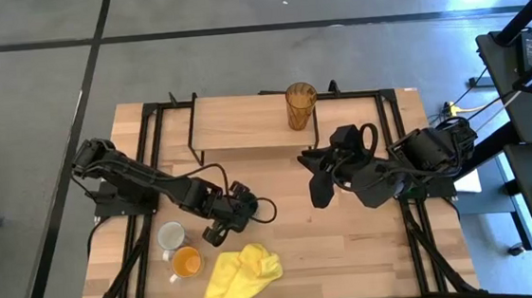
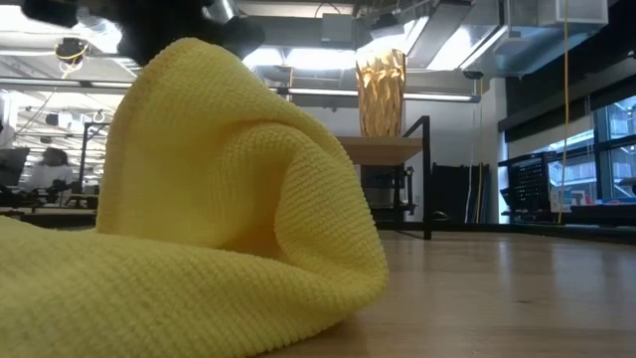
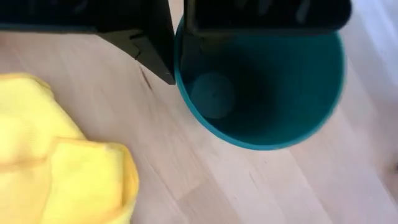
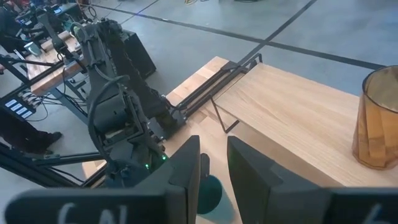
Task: Stack small to large cups/mugs on shelf
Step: Put the green cup on the shelf
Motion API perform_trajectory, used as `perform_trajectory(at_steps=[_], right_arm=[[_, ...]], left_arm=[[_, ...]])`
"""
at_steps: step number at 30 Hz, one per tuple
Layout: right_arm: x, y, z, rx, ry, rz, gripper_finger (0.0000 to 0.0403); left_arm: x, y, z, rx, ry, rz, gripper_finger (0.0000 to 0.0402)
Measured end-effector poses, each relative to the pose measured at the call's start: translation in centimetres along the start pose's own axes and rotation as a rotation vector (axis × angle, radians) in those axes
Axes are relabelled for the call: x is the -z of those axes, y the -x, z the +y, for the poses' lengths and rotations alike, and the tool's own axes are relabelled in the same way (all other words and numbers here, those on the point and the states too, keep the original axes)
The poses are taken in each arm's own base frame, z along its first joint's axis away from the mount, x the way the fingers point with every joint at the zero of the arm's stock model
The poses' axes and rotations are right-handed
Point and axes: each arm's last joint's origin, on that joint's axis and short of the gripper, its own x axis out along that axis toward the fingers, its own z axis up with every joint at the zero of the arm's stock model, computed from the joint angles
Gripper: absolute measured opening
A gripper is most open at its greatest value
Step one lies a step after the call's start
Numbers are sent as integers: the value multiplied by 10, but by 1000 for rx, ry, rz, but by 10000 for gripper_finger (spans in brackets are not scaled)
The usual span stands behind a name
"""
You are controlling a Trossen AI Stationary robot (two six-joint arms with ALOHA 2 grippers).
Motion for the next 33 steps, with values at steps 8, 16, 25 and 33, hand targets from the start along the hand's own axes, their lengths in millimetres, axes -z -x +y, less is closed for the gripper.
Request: perform_trajectory(at_steps=[8, 16, 25, 33], right_arm=[[-5, 13, -8, 43, -2, -66, 83], [1, 51, -27, 83, 8, -109, 83], [11, 61, -28, 81, -5, -119, 83], [21, 54, -26, 106, -37, -141, 83]], left_arm=[[-13, 36, 29, -20, 81, -3, 4], [-15, 111, 95, -125, 219, -59, 2], [26, 164, 175, -286, 453, -139, 1], [26, 130, 208, -247, 440, -94, 1]])
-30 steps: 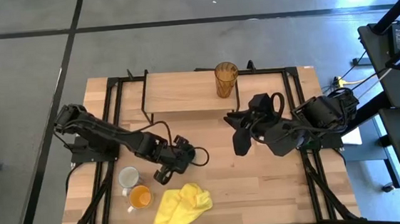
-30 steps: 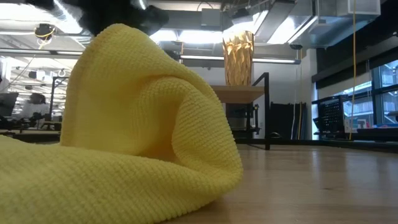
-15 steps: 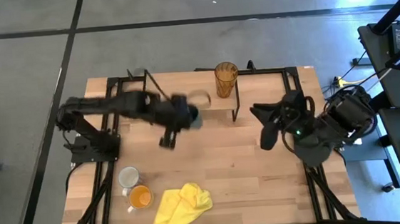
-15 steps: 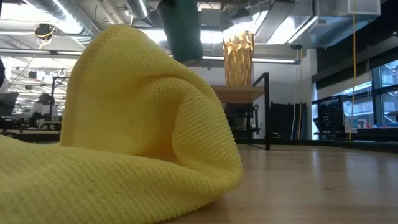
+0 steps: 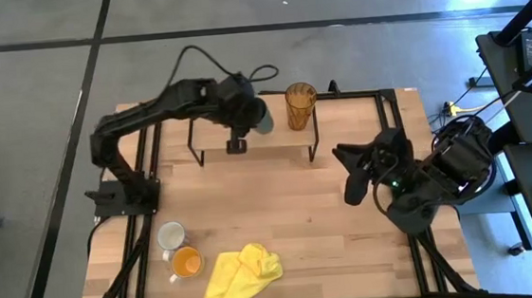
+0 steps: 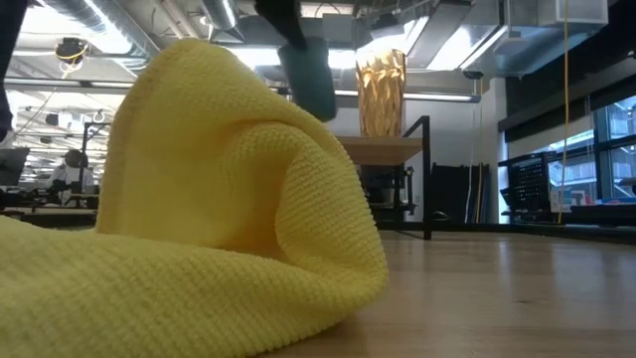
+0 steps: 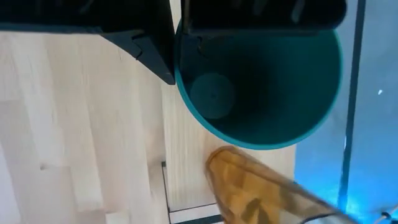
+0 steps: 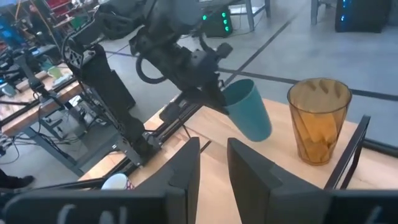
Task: Stack small to large cups/mugs on shelf
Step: Put the green cup on the shelf
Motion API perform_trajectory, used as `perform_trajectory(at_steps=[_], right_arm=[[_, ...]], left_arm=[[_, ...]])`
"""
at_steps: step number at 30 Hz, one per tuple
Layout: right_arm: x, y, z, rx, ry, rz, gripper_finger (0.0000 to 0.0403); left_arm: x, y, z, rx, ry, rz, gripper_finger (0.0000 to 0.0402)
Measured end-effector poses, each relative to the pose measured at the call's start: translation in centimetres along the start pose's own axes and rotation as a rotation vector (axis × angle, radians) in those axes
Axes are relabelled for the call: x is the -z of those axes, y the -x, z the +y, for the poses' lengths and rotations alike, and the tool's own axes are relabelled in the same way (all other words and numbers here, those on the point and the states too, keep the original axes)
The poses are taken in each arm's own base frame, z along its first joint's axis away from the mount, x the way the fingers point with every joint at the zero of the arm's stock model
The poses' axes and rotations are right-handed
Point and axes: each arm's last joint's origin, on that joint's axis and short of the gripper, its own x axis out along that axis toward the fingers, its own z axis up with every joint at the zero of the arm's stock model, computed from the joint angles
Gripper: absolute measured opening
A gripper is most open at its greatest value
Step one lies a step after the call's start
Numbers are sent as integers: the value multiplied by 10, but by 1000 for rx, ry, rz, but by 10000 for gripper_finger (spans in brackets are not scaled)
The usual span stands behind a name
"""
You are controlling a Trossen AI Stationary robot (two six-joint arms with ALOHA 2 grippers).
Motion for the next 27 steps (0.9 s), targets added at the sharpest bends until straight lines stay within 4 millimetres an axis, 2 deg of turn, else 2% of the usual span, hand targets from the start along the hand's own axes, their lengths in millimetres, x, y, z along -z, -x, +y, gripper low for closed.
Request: perform_trajectory(at_steps=[3, 8, 11, 16, 20, 27], right_arm=[[3, -1, 1, 5, -12, 2, 83], [4, -1, 1, 5, -48, 3, 83], [4, -1, 1, 5, -56, 2, 83], [4, -1, 1, 5, -58, 3, 83], [4, -1, 1, 5, -58, 3, 83], [4, -2, 1, 6, -56, 3, 83]], left_arm=[[-11, -8, 5, 2, -2, -1, 1], [-23, -5, 20, 4, 14, 41, 0], [-27, -16, 32, 18, 74, 71, 1], [-28, -24, 46, 40, 127, 53, 3], [-26, -38, 51, 46, 147, 89, 4], [-25, -37, 52, 80, 155, 72, 5]])
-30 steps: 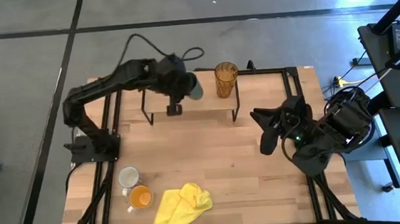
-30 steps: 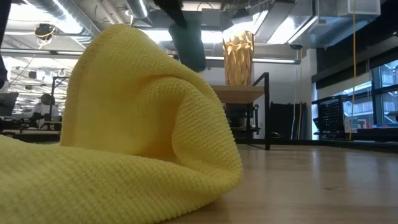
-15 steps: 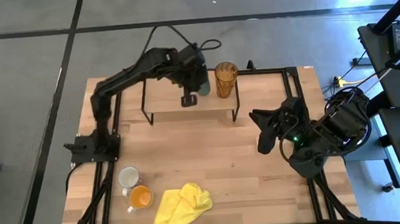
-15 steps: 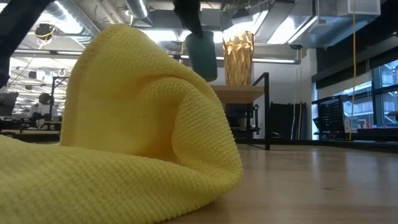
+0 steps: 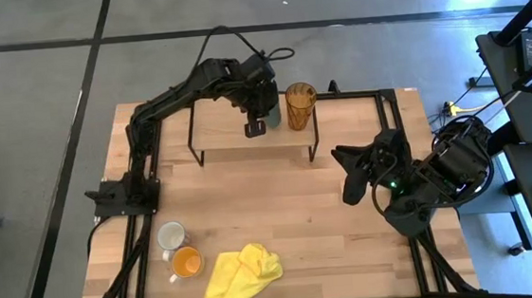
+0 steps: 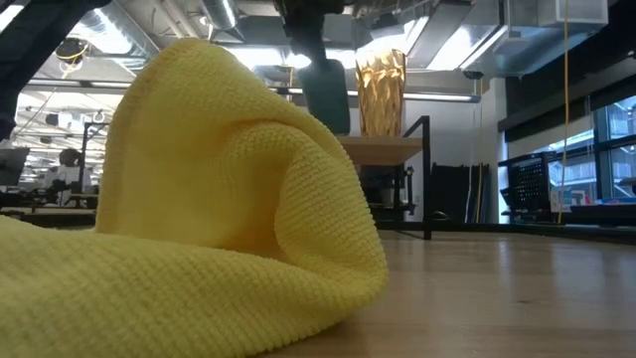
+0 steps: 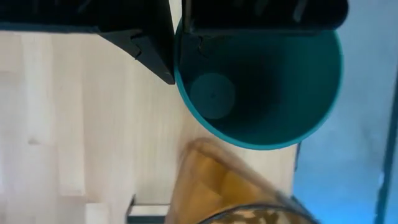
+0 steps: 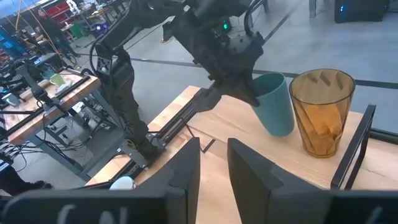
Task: Stack small to large cups/mugs on shelf
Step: Put the green cup on the shelf
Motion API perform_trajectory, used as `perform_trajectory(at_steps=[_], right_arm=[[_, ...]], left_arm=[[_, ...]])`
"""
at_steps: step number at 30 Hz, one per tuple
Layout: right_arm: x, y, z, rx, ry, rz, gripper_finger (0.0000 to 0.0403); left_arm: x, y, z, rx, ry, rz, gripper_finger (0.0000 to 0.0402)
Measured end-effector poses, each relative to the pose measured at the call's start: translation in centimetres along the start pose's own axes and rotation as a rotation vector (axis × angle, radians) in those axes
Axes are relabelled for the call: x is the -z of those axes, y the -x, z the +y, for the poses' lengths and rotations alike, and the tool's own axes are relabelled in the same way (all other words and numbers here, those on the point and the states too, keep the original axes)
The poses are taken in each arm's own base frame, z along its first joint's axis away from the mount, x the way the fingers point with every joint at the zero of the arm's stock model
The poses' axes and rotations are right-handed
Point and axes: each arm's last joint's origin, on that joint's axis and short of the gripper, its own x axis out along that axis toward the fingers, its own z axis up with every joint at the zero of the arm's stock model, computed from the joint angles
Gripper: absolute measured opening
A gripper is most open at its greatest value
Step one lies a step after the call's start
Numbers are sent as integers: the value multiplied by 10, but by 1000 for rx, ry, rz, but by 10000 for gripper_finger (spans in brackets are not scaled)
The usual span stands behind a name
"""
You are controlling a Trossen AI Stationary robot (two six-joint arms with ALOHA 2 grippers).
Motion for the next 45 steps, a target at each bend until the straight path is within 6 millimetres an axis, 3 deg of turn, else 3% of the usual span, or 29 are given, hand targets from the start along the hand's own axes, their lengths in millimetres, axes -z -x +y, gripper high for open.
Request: perform_trajectory(at_steps=[15, 23, 31, 45], right_arm=[[0, 0, 0, 1, 21, -4, 83], [0, 0, 0, -1, 22, 4, 83], [0, 0, 0, -2, 22, 12, 83], [0, 0, 0, -2, 55, 12, 83]], left_arm=[[2, 0, -1, 34, 4, 15, 6], [-1, -15, 1, 33, 4, 22, 6], [-1, -14, 2, 1, 3, 24, 6], [-3, -13, -3, 7, 10, 25, 47]])
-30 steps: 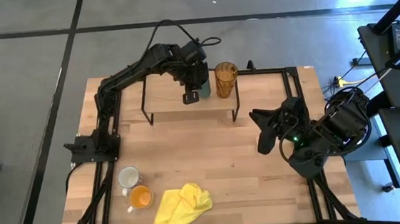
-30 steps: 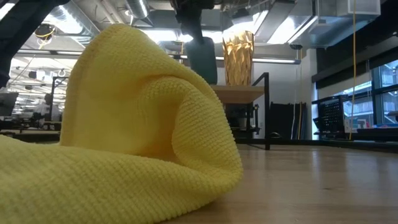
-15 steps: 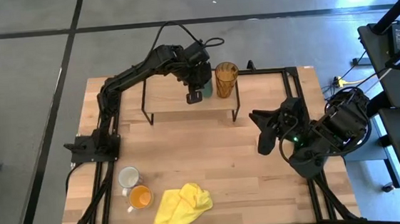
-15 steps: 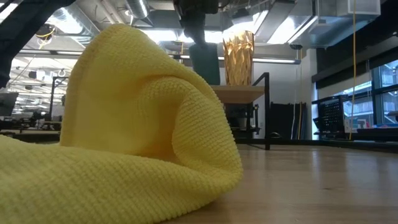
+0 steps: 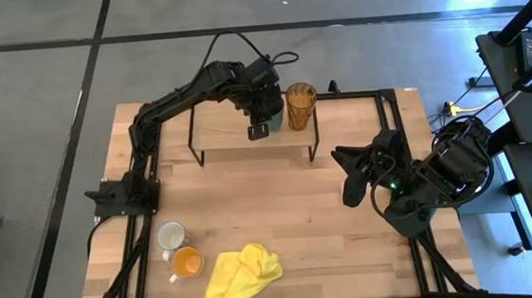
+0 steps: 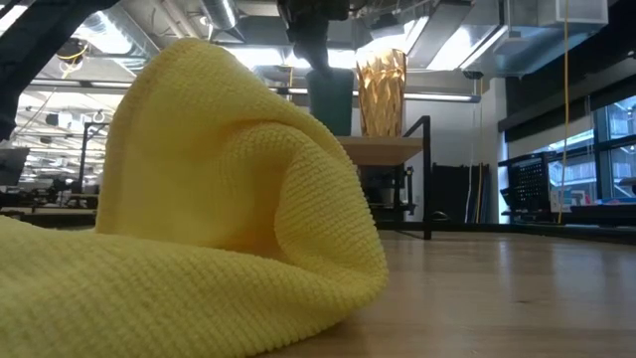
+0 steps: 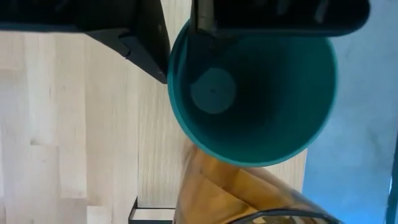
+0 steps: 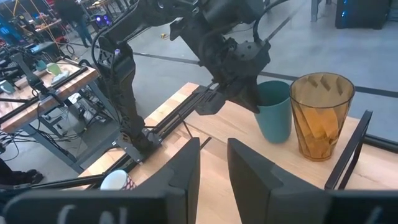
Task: Stack small to large cups/mugs on shelf
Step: Put the green cup on the shelf
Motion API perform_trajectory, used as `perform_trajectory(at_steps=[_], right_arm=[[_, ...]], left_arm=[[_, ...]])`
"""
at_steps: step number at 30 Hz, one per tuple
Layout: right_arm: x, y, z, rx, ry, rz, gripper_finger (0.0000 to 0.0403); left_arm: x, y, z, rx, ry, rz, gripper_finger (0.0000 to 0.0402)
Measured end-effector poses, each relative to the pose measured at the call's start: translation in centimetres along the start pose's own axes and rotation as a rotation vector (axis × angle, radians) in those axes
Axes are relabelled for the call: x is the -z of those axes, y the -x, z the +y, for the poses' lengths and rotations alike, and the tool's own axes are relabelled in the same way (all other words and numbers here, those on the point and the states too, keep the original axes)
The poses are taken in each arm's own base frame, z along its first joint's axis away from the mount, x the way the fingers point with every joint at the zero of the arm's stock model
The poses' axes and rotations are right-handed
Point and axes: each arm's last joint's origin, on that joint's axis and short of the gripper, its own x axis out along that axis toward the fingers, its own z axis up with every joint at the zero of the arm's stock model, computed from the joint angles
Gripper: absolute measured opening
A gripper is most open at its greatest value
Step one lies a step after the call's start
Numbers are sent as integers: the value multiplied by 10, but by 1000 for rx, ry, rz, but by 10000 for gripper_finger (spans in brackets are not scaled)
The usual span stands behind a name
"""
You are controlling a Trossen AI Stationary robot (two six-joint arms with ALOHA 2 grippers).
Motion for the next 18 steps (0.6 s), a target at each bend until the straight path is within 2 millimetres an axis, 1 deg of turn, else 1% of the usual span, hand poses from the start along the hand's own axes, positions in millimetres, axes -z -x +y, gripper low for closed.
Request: perform_trajectory(at_steps=[11, 18], right_arm=[[0, 0, 0, 0, 4, 0, 83], [0, 0, 0, -1, 5, 3, 83]], left_arm=[[-1, 3, 1, -47, 0, -9, 52], [-1, 21, -4, -55, -1, -57, 53]])
